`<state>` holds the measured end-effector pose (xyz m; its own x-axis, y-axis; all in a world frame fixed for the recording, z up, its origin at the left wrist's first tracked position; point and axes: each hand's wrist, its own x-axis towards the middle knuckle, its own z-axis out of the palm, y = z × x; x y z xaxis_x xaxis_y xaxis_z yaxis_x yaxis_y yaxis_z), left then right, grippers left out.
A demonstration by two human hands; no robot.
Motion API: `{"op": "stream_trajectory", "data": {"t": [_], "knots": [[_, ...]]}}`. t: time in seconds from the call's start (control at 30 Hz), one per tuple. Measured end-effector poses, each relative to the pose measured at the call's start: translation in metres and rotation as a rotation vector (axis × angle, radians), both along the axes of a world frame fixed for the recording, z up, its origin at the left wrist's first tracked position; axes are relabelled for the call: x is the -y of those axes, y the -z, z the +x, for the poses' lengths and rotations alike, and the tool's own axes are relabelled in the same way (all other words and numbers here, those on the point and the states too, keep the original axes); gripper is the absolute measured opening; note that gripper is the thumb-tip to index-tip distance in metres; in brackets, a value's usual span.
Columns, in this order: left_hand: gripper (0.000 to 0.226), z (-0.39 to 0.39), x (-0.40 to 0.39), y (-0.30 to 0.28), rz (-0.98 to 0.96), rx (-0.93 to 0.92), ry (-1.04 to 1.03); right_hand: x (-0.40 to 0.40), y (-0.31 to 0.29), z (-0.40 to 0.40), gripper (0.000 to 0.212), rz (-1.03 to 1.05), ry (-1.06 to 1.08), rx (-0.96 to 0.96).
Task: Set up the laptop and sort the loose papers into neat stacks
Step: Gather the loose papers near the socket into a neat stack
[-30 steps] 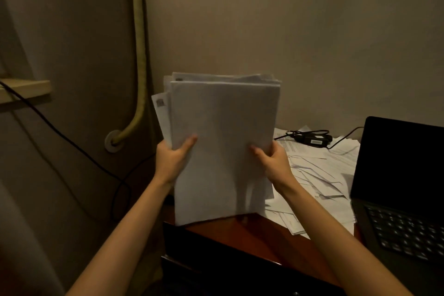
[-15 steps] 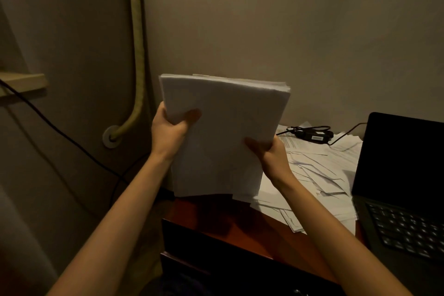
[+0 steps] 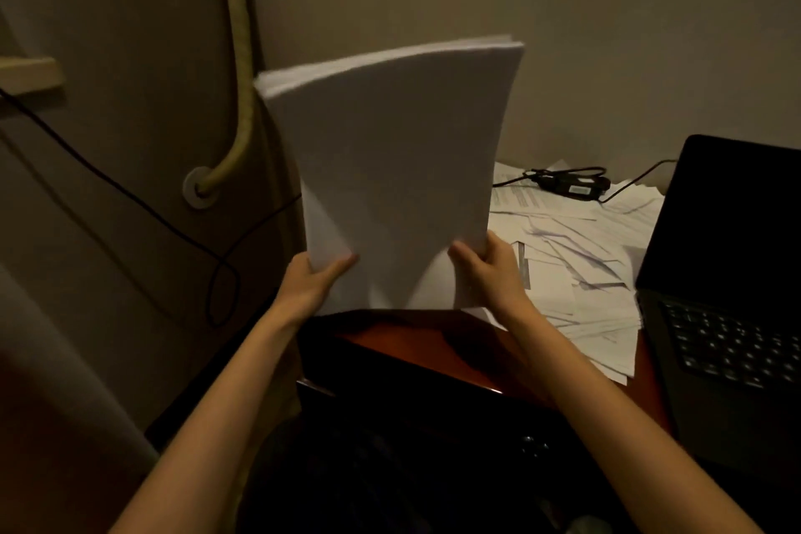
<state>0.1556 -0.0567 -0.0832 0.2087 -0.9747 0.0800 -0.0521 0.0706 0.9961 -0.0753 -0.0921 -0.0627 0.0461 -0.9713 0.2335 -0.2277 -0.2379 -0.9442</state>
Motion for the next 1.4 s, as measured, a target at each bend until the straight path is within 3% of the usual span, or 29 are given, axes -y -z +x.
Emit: {"op": "stream_trajectory", "data": {"t": [0.13,0.27,0.3,0.4,0.43,0.5,0.53,0.6,0.67,0.77,0.9,1.0,1.13,1.27,1.4], "knots": [[0.020,0.000,0.001,-0.008,-0.053,-0.005,0.020,0.007,-0.025,-0.002,0.022,-0.003,-0.047,-0.026],[0.018,-0.005,0.008,-0.003,-0.036,-0.159,-0.066,0.017,-0.041,-0.004,0.020,0.066,-0.125,-0.056],[0.019,-0.009,0.010,-0.001,-0.019,-0.190,-0.080,0.019,-0.044,-0.006,0.017,0.094,-0.125,-0.041],[0.021,-0.019,0.017,0.008,0.050,-0.383,-0.184,0.029,-0.043,-0.019,0.033,0.267,-0.134,0.109],[0.021,-0.021,0.019,0.009,0.086,-0.457,-0.237,0.033,-0.037,-0.025,0.033,0.264,-0.103,0.024],[0.025,-0.023,0.026,0.012,0.154,-0.602,-0.298,0.044,-0.021,-0.037,0.025,0.136,-0.011,-0.433],[0.028,-0.024,0.028,0.013,0.159,-0.676,-0.293,0.048,-0.013,-0.041,0.027,0.069,0.013,-0.671],[0.033,-0.026,0.032,0.012,0.123,-0.777,-0.307,0.055,0.002,-0.043,0.043,0.005,-0.010,-0.954],[0.030,-0.029,0.034,0.010,0.119,-0.756,-0.390,0.061,0.013,-0.039,0.054,-0.060,-0.025,-1.111],[0.025,-0.033,0.034,0.011,0.131,-0.674,-0.450,0.078,0.018,-0.032,0.048,-0.185,-0.014,-1.302],[0.025,-0.034,0.034,0.013,0.105,-0.631,-0.455,0.105,0.013,-0.032,0.059,-0.194,0.025,-1.509],[0.025,-0.033,0.033,0.012,0.119,-0.616,-0.441,0.115,0.012,-0.039,0.048,-0.163,0.028,-1.545],[0.018,-0.035,0.030,0.008,0.096,-0.529,-0.403,0.121,0.017,-0.044,0.027,-0.119,0.096,-1.455],[0.013,-0.039,0.028,0.006,0.080,-0.445,-0.377,0.115,0.016,-0.024,0.048,-0.022,0.125,-1.295],[0.014,-0.039,0.026,0.006,0.077,-0.418,-0.361,0.116,0.010,-0.005,0.028,-0.089,0.095,-1.357]]}}
